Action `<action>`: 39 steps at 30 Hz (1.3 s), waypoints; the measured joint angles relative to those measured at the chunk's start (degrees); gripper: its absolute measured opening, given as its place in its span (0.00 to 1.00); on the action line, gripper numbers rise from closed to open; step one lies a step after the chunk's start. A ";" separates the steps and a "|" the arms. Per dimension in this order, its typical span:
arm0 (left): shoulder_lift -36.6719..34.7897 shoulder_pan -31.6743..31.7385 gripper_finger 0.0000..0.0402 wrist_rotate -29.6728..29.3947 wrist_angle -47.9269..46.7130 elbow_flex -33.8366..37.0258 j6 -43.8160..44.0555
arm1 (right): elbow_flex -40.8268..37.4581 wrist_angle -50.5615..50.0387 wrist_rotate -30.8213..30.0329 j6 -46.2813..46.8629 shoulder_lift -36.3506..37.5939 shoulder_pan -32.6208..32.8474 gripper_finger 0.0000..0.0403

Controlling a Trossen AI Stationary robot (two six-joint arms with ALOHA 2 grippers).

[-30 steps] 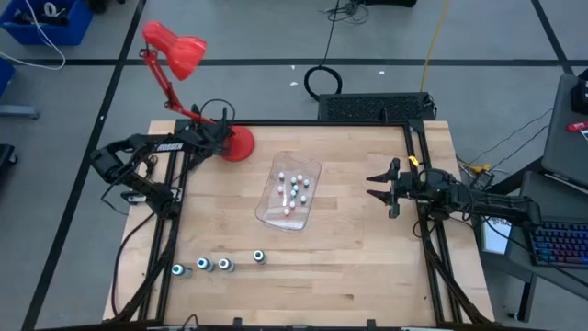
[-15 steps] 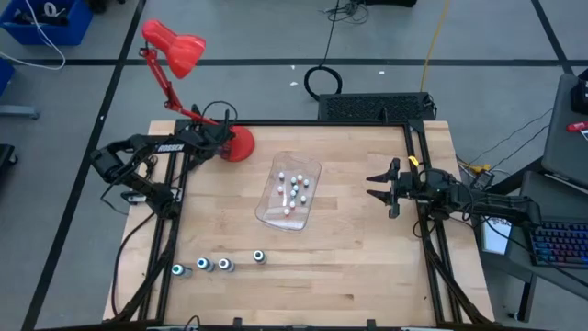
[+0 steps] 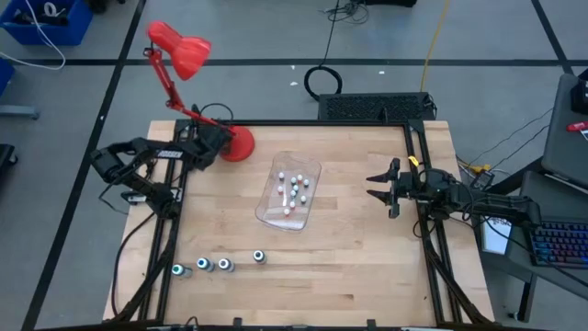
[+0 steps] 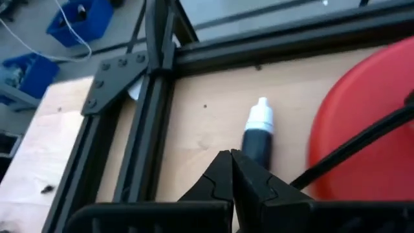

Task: Pick & Place food coloring
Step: Put the small purple food coloring bottle into the transparent bin

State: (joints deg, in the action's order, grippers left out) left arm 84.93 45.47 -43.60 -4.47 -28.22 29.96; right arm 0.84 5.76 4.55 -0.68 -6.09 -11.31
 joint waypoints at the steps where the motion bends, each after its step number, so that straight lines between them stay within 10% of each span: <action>1: 0.00 -0.05 0.01 -0.65 1.41 0.53 -0.51 | 0.00 0.00 -0.01 0.01 0.02 0.00 0.43; 27: 0.00 -3.49 0.00 10.90 -2.25 1.15 -4.79 | -0.01 0.00 0.01 0.01 0.00 0.00 0.42; 39: -3.56 -4.68 0.00 38.37 2.75 1.09 -6.39 | -0.02 -0.07 -0.01 -0.01 0.00 0.00 0.43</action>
State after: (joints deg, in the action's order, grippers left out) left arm 81.36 40.78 -5.23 -1.72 -27.13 23.57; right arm 0.82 5.69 4.54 -0.69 -6.09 -11.31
